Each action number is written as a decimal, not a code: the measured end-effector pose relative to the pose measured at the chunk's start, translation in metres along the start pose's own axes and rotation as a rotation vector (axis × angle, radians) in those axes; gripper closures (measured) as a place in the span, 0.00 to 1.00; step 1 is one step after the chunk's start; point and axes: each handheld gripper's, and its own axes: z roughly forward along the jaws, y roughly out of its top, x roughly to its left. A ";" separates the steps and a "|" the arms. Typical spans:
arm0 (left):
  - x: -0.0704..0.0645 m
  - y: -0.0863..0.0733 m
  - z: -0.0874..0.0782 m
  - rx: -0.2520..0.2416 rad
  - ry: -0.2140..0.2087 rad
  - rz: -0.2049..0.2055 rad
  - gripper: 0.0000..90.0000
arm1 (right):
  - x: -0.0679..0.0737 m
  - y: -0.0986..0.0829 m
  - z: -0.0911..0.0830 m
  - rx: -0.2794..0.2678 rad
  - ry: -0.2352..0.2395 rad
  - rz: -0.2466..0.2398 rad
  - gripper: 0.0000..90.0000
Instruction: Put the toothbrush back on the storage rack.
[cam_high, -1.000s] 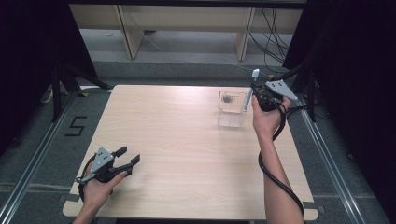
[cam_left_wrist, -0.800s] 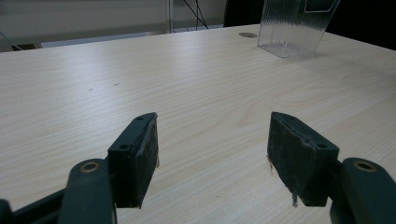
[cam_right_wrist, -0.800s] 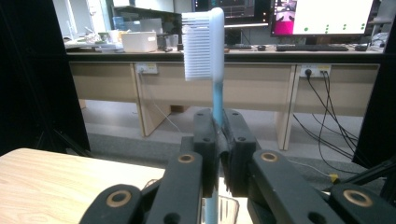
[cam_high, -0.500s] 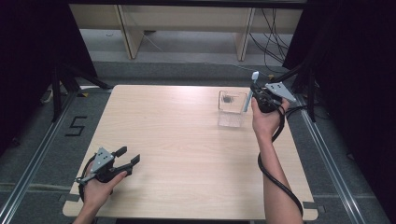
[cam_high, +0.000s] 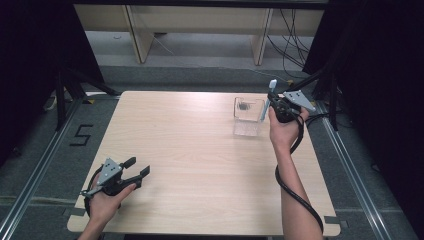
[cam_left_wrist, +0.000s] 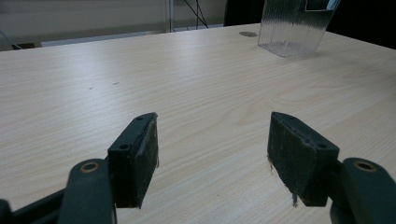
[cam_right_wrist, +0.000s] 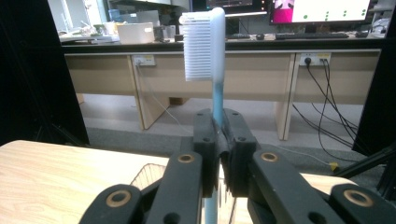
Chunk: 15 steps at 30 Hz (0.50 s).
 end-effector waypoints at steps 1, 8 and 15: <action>0.000 0.000 0.000 0.000 0.000 0.000 0.37 | 0.001 -0.001 0.001 -0.003 0.000 0.016 0.95; 0.000 0.000 0.001 -0.009 -0.005 -0.002 0.37 | -0.002 -0.008 0.003 0.011 -0.002 0.003 0.95; 0.000 -0.001 0.000 0.004 0.001 0.001 0.37 | -0.003 -0.014 0.005 0.026 -0.013 0.012 0.95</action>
